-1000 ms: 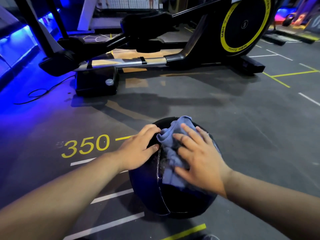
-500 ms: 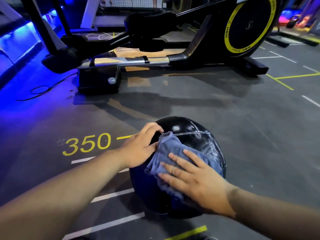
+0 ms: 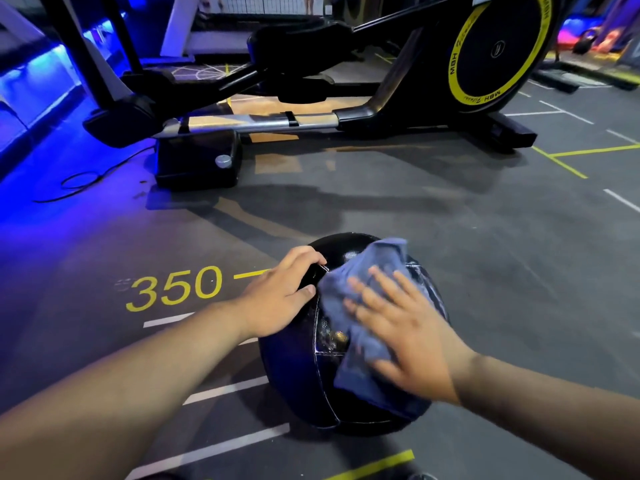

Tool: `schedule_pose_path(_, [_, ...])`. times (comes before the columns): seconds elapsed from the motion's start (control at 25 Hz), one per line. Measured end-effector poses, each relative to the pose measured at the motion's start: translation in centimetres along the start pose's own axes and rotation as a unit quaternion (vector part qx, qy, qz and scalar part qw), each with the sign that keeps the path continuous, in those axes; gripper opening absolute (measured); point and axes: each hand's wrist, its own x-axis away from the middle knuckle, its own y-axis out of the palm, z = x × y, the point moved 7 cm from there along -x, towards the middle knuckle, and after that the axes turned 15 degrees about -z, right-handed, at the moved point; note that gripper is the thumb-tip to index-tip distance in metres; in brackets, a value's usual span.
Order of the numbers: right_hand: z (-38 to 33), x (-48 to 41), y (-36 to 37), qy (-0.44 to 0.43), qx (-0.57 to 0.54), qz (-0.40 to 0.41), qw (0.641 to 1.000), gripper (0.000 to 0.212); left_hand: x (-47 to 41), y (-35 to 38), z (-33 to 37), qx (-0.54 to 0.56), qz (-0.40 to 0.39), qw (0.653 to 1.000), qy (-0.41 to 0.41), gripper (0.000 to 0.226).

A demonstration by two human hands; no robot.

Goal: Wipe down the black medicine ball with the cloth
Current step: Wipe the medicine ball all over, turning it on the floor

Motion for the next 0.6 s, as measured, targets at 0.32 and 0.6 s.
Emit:
schedule_pose_path(0.32, [-0.3, -2.4, -0.7, 0.033, 0.042, -0.018, 0.998, 0.064, -0.3, -0.8, -0.7, 0.055, -0.031, 0.998, 0.007, 0.042])
schedule_pose_path(0.6, [-1.8, -1.7, -0.2, 0.01, 0.011, -0.03, 0.999, 0.071, 0.5, -0.5, 0.5, 0.031, 0.005, 0.999, 0.026, 0.05])
